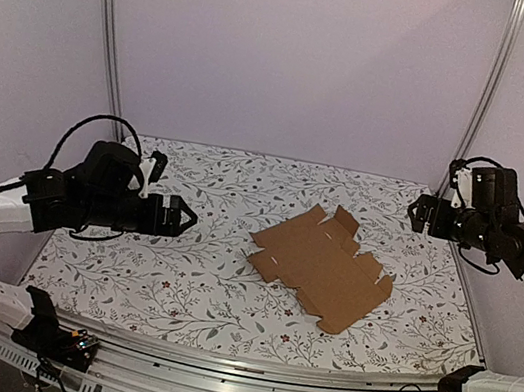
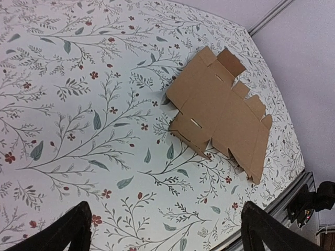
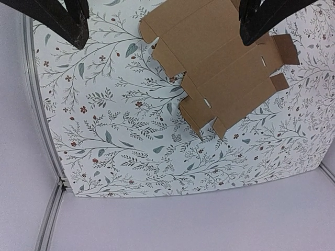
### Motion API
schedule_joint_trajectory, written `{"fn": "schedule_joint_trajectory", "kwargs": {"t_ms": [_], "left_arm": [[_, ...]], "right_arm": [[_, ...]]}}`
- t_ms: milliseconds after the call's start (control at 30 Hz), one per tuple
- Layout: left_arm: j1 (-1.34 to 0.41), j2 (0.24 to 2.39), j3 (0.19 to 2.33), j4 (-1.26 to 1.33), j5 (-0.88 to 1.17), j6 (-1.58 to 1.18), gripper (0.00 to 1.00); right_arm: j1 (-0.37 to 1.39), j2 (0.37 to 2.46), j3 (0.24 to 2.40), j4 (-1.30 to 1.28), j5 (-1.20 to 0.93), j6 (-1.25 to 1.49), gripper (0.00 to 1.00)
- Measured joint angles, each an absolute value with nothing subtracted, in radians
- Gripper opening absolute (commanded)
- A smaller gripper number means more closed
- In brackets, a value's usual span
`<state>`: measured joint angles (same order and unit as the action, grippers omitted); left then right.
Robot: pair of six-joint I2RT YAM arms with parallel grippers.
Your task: Fold the paper box
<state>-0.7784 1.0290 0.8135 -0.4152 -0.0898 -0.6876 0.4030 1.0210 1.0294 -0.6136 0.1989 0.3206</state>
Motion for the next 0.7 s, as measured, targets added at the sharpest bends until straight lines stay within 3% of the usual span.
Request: {"fn": "schedule_joint_trajectory", "kwargs": {"t_ms": [267, 700], "left_arm": [[-0.875, 1.103, 0.716, -0.336, -0.032, -0.89, 0.93], [-0.921, 1.444, 0.639, 0.082, 0.079, -1.288, 0.86]], "right_arm": [[0.404, 1.014, 1.03, -0.627, 0.172, 0.279, 0.99], [0.409, 1.045, 1.029, -0.632, 0.162, 0.271, 0.99]]}}
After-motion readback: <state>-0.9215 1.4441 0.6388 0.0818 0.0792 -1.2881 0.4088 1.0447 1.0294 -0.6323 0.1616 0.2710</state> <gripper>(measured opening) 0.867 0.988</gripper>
